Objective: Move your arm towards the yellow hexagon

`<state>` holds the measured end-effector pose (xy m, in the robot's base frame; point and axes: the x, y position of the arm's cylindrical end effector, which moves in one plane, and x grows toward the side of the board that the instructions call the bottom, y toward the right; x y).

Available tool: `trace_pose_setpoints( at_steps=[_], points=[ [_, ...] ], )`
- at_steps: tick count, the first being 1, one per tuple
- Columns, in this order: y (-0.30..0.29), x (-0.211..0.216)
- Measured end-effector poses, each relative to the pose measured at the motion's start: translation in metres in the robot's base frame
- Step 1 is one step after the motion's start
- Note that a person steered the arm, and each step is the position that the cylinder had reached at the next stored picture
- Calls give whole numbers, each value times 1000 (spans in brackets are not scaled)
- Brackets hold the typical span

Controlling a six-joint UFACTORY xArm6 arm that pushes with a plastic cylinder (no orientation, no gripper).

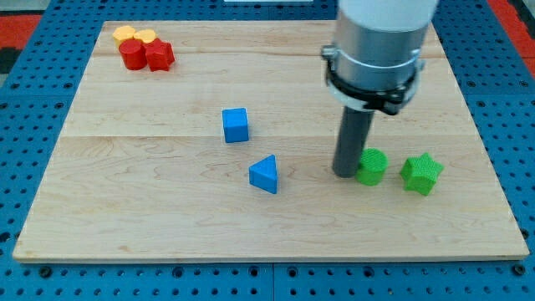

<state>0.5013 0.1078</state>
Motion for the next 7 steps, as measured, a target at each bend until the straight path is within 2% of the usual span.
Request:
trace_pose_setpoints(
  at_steps=[2,3,4,5,6,7],
  points=[
    [17,9],
    [-26,-13],
    [-84,-55],
    [-106,-106],
    [-117,-133],
    [-129,-133]
  ],
)
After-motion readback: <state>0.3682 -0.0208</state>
